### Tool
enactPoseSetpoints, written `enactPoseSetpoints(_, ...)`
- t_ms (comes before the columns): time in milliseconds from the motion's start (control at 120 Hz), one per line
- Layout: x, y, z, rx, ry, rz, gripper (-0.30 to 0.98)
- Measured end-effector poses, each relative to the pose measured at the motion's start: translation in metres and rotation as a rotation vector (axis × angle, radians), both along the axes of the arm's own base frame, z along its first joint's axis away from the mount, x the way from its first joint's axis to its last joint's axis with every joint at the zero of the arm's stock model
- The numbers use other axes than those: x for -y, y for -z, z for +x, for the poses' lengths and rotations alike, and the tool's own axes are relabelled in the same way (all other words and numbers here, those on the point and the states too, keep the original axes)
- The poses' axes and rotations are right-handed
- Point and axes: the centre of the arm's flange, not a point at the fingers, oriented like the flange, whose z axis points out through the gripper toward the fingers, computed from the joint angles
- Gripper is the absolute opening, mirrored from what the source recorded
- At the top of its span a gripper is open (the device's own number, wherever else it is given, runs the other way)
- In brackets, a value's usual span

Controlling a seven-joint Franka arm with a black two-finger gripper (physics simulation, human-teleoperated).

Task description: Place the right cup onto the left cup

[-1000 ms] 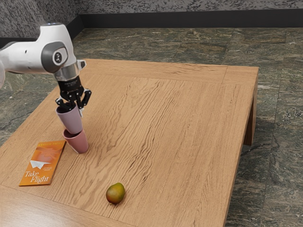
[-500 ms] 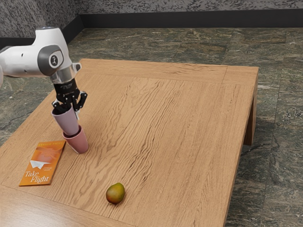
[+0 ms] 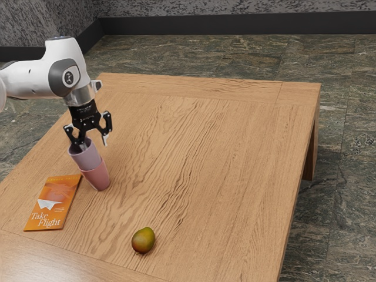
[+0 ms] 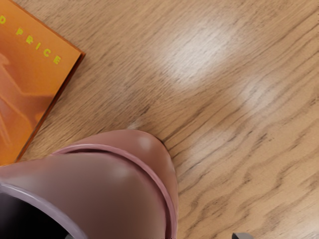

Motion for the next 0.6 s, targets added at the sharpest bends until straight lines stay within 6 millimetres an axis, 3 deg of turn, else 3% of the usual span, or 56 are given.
enactPoseSetpoints(183, -0.001, -0.002, 0.0, 0.006, -0.003, -0.004, 0.54)
enactPoseSetpoints(300, -0.001, -0.025, 0.002, 0.042, 0.003, 0.001, 0.59)
enactPoseSetpoints(417, 0.001, -0.069, 0.004, 0.094, 0.028, 0.015, 0.63)
enactPoseSetpoints(542, 0.005, -0.159, 0.011, 0.198, 0.147, 0.022, 0.64)
enactPoseSetpoints(600, 0.009, -0.192, 0.009, 0.233, 0.229, 0.024, 0.65)
